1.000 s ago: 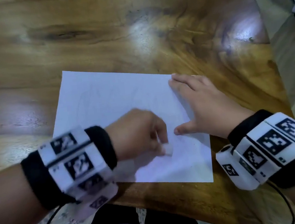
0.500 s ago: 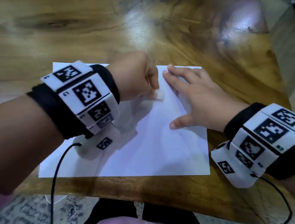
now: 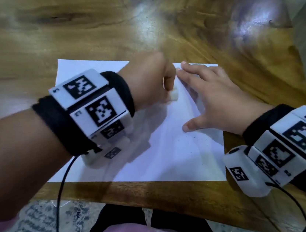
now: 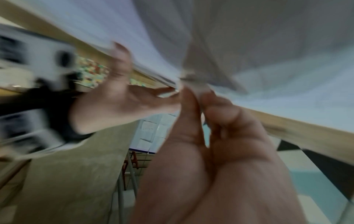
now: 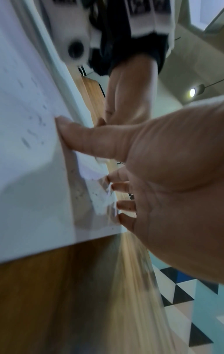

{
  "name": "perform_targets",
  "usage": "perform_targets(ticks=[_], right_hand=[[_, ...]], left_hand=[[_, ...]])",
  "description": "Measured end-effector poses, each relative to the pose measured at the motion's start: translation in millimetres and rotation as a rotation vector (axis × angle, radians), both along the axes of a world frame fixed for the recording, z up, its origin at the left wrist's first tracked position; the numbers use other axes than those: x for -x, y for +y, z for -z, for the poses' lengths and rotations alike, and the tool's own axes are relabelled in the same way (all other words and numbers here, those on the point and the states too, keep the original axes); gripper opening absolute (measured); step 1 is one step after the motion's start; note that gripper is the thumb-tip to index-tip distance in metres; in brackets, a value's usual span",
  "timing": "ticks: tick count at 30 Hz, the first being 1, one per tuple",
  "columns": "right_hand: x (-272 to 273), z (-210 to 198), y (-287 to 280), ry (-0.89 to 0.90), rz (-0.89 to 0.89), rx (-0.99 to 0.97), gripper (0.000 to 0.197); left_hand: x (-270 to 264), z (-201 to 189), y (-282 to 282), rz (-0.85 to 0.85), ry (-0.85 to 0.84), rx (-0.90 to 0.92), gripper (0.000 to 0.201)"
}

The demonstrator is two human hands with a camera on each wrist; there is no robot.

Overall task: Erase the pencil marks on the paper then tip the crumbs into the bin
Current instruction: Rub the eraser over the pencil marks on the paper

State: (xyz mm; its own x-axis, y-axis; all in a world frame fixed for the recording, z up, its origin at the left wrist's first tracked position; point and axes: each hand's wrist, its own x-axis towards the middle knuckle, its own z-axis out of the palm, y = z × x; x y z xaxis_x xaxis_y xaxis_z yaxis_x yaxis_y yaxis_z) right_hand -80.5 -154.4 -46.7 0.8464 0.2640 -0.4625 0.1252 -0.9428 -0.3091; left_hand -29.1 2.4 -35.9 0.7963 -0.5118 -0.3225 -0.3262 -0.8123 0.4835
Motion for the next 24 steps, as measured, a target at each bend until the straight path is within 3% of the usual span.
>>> perform_targets(ticks=[3,9,13,16,21,24], right_hand=[[0,1,-1,-0.007,0.012,-0.009,0.119],[-1,1,0,-0.011,0.007,0.01,0.122],[0,0,-1,0.006,0.017,-0.012,0.121],[0,0,-1,0.024,0.021,-0.024,0.121],[0,0,-1,0.031,0.031,-0.035,0.121],[0,-1,-1,0.03,0.028,-0.032,0.12]], left_hand=[[10,-2,8,0.149,0.129,-0.058,0.009],[-17,-5,-13,-0.131,-0.101,0.037,0.014],[8,0,-2,0.08,0.035,-0.019,0.005],[23,-1,3,0.207,0.132,-0.071,0.01],[-14,-5,-6,-0.021,-0.107,-0.019,0.011],[-5,-2,-1,0.002,-0.051,-0.037,0.007]])
